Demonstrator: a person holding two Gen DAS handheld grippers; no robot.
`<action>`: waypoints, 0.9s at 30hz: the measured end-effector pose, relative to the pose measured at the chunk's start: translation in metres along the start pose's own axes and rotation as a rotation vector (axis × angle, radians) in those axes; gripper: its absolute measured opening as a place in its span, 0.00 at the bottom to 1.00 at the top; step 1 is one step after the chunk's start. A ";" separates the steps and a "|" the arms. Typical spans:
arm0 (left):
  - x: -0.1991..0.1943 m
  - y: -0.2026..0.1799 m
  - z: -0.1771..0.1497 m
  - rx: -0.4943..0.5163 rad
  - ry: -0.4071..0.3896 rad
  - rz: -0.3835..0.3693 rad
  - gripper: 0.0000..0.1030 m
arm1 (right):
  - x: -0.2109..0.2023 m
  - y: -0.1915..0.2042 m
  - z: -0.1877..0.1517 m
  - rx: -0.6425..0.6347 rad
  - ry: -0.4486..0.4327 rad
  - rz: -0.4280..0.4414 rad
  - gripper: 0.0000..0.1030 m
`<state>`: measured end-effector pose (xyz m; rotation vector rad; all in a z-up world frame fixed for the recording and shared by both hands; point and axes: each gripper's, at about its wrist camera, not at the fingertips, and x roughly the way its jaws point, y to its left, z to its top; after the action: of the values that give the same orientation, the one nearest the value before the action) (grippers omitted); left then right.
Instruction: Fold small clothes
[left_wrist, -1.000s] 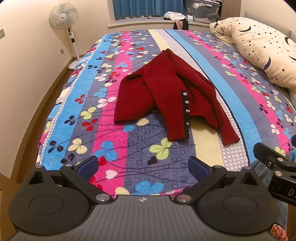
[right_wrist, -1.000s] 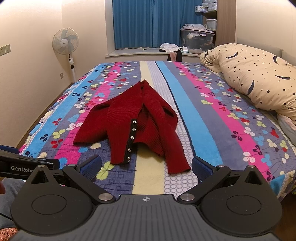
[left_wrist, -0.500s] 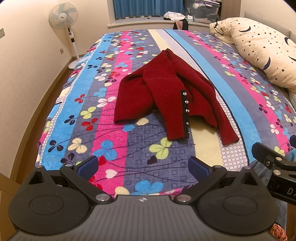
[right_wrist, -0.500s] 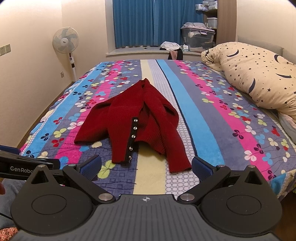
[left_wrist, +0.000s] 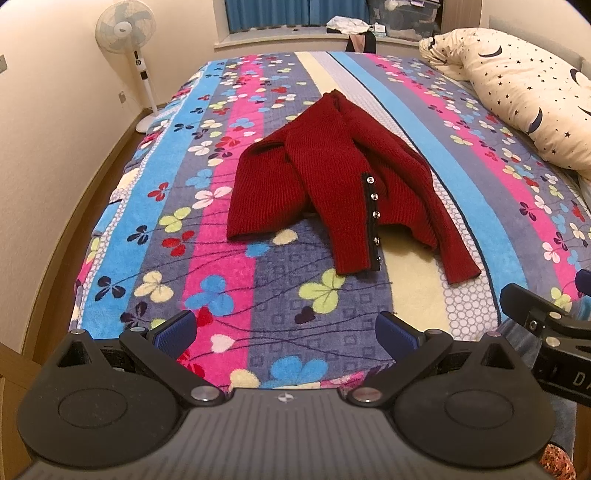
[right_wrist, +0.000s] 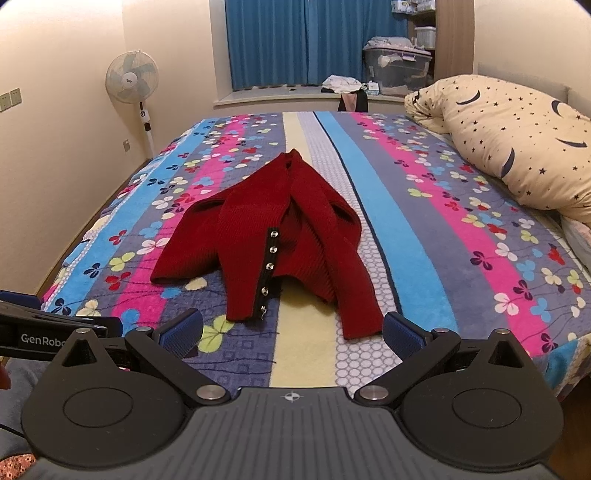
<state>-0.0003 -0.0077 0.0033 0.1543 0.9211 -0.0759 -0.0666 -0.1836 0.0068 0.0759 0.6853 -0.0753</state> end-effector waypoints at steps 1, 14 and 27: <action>0.002 0.000 0.000 0.000 0.005 0.000 1.00 | 0.002 -0.002 0.001 -0.004 0.009 -0.002 0.99; 0.056 0.001 0.031 -0.025 0.116 0.020 1.00 | 0.084 -0.039 0.020 0.134 0.093 0.027 0.99; 0.172 -0.040 0.082 0.050 0.251 0.052 1.00 | 0.202 -0.090 0.010 0.272 0.399 0.003 0.99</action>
<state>0.1628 -0.0602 -0.0886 0.2378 1.1650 -0.0319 0.0872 -0.2827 -0.1182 0.3601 1.0712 -0.1524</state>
